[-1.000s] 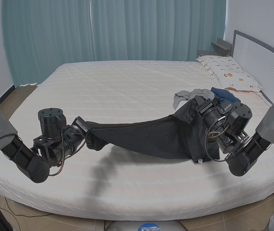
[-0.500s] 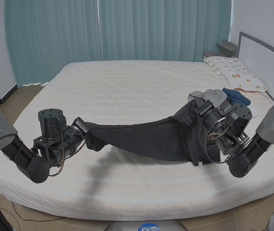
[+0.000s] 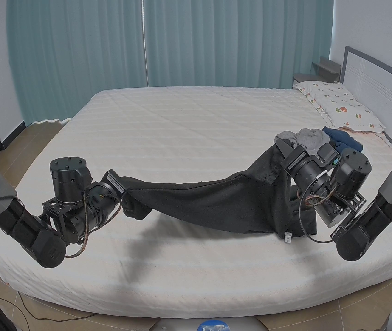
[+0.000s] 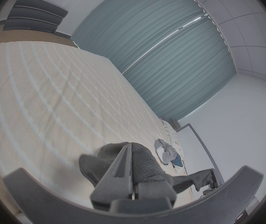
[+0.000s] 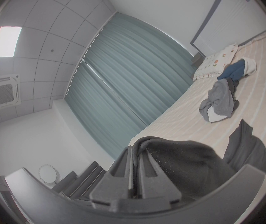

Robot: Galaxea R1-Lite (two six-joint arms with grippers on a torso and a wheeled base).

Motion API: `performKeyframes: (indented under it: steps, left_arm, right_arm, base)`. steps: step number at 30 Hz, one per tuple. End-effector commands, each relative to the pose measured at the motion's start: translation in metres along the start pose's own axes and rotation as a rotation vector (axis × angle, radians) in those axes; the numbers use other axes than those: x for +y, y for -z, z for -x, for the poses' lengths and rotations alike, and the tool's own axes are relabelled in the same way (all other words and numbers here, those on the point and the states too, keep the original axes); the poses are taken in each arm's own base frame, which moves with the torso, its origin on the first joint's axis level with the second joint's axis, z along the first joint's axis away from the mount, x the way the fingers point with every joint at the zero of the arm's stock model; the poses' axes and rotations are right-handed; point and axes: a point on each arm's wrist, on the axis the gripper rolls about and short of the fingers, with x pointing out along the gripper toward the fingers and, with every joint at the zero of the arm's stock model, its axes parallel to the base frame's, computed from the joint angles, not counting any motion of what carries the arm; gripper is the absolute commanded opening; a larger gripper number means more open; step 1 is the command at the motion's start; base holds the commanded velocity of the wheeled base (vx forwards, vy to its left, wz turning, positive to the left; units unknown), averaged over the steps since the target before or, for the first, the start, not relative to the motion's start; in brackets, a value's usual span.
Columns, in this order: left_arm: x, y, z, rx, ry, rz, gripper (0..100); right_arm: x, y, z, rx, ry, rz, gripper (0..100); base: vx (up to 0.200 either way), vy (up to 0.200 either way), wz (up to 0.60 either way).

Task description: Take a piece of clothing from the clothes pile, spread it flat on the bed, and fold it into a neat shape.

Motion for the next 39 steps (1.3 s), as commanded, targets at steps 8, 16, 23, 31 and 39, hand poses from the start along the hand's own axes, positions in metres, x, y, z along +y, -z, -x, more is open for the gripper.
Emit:
performKeyframes:
  steps: [8, 16, 23, 31, 39]
  left_arm:
    - [-0.03, -0.011, 0.045, -0.009, 0.09, -0.014, 0]
    - [-0.055, -0.046, 0.095, -0.095, 0.149, -0.135, 0]
    - [-0.097, -0.077, 0.103, -0.131, 0.184, -0.14, 0]
    - [-0.126, -0.1, 0.064, -0.077, 0.085, -0.09, 0]
    - [-0.114, -0.103, 0.005, -0.061, 0.003, -0.027, 0]
  right_arm:
    - [0.05, -0.048, 0.059, -0.057, -0.101, 0.035, 0]
    - [0.099, -0.123, 0.108, -0.158, -0.162, 0.061, 0]
    - [0.155, -0.202, 0.116, -0.238, -0.192, 0.068, 0]
    - [0.177, -0.246, 0.054, -0.27, -0.081, 0.097, 0]
    - [0.136, -0.206, -0.01, -0.154, 0.046, 0.122, 0]
  base:
    - [-0.15, 0.0, 0.0]
    - [0.0, 0.0, 0.0]
    - [0.0, 0.0, 0.0]
    - [0.0, 0.0, 0.0]
    - [0.05, 0.0, 0.0]
